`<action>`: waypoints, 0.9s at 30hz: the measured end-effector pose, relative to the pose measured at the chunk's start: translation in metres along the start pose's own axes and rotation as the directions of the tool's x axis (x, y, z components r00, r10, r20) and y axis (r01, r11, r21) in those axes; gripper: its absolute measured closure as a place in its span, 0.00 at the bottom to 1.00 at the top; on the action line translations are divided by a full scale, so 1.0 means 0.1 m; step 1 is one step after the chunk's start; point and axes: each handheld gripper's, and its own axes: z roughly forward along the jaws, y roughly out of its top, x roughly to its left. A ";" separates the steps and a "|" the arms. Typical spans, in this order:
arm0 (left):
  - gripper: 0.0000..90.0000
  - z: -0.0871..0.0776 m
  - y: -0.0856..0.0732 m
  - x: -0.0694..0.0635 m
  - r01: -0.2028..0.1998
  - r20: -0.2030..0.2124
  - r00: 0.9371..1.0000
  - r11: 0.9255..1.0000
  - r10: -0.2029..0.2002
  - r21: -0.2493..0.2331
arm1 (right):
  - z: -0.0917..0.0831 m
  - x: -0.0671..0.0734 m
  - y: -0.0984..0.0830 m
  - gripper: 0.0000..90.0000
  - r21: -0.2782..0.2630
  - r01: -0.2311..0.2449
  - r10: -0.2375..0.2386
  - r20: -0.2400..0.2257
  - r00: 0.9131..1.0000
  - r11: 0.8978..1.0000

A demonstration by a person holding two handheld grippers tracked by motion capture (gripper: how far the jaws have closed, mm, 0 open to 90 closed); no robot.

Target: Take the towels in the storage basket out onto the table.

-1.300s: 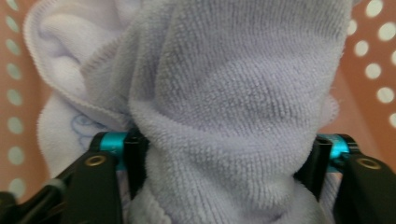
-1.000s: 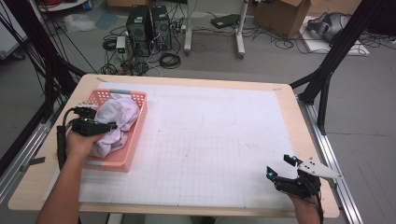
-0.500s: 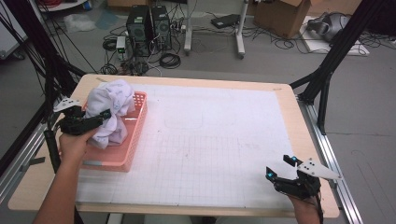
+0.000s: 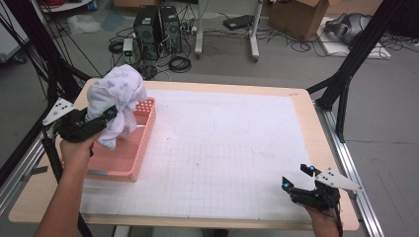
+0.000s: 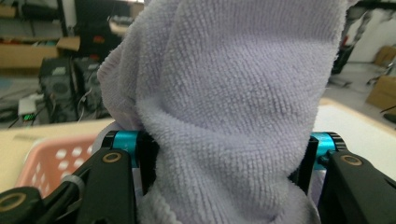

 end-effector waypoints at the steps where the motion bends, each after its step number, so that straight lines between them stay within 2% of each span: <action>1: 0.50 0.00 0.03 -0.02 -0.005 0.008 1.000 1.000 0.005 -0.015 | 0.00 0.00 0.00 0.18 -0.001 0.003 -0.003 0.000 1.000 1.000; 2: 0.50 0.00 0.03 -0.02 -0.005 0.008 1.000 1.000 0.005 -0.015 | 0.00 0.00 0.00 0.18 0.000 0.001 -0.001 -0.001 1.000 1.000; 3: 0.50 -0.02 0.08 -0.07 -0.023 0.030 0.999 0.999 0.025 -0.042 | 0.00 0.00 0.00 0.18 0.000 0.001 -0.001 -0.001 1.000 1.000; 5: 0.51 -0.02 0.11 -0.10 -0.030 0.040 0.999 0.998 0.032 -0.059 | 0.00 0.00 0.00 0.18 0.000 -0.002 0.002 -0.001 1.000 1.000; 7: 0.51 -0.04 0.17 -0.17 -0.055 0.087 0.994 0.993 0.065 -0.103 | 0.00 0.00 0.00 0.18 0.001 0.003 -0.003 -0.002 1.000 1.000; 8: 0.51 -0.04 0.17 -0.17 -0.055 0.087 0.994 0.993 0.065 -0.103 | 0.00 0.01 0.00 0.18 0.003 0.003 -0.003 -0.001 1.000 1.000; 10: 0.51 -0.04 0.20 -0.21 -0.067 0.125 0.989 0.989 0.084 -0.133 | 0.00 0.01 0.00 0.18 0.005 0.002 -0.002 -0.003 1.000 1.000; 11: 0.50 -0.03 0.24 -0.26 -0.067 0.160 0.983 0.986 0.092 -0.154 | 0.01 0.01 0.00 0.18 0.001 0.002 -0.002 -0.004 1.000 1.000; 13: 0.50 -0.02 0.27 -0.31 -0.074 0.186 0.977 0.983 0.106 -0.167 | 0.00 0.01 0.00 0.18 0.002 -0.001 0.001 -0.003 1.000 1.000; 14: 0.50 -0.02 0.27 -0.31 -0.074 0.186 0.977 0.983 0.106 -0.167 | 0.00 0.01 0.00 0.18 0.003 0.002 -0.002 -0.001 1.000 1.000; 16: 0.50 -0.01 0.31 -0.38 -0.080 0.210 0.971 0.981 0.116 -0.175 | 0.00 0.01 0.00 0.18 0.003 0.003 -0.003 0.000 1.000 1.000; 18: 0.50 0.01 0.35 -0.45 -0.083 0.244 0.961 0.980 0.126 -0.182 | 0.00 0.01 0.00 0.18 0.005 0.001 -0.001 -0.003 1.000 1.000; 19: 0.50 0.04 0.37 -0.53 -0.080 0.281 0.951 0.978 0.132 -0.191 | 0.00 0.01 0.00 0.18 0.004 0.002 -0.002 -0.004 1.000 1.000; 20: 0.50 0.04 0.37 -0.53 -0.080 0.281 0.951 0.978 0.132 -0.191 | 0.00 0.01 0.00 0.18 0.004 0.002 -0.002 -0.004 1.000 1.000; 21: 0.50 0.07 0.38 -0.63 -0.078 0.315 0.939 0.978 0.137 -0.195 | 0.01 0.01 0.00 0.18 0.001 0.003 -0.003 -0.005 1.000 1.000; 22: 0.50 0.09 0.39 -0.68 -0.081 0.329 0.934 0.977 0.143 -0.195 | 0.01 0.01 0.00 0.18 -0.001 0.002 -0.002 -0.006 1.000 1.000; 23: 0.50 0.09 0.39 -0.68 -0.081 0.329 0.934 0.977 0.143 -0.195 | 0.01 0.01 0.00 0.18 -0.001 0.002 -0.002 -0.006 1.000 1.000; 24: 0.49 0.14 0.39 -0.79 -0.075 0.359 0.923 0.978 0.142 -0.194 | 0.01 0.01 0.00 0.18 -0.001 0.002 -0.002 -0.006 1.000 1.000; 25: 0.49 0.14 0.39 -0.79 -0.075 0.359 0.923 0.978 0.142 -0.194 | 0.00 0.01 0.00 0.18 0.003 0.002 -0.002 -0.005 1.000 1.000; 26: 0.49 0.18 0.39 -0.84 -0.074 0.371 0.918 0.979 0.141 -0.189 | 0.00 0.01 0.00 0.18 0.002 0.001 -0.001 -0.004 1.000 1.000; 27: 0.49 0.25 0.39 -0.94 -0.071 0.389 0.911 0.981 0.138 -0.182 | 0.00 0.01 0.00 0.18 0.002 0.001 -0.001 -0.004 1.000 1.000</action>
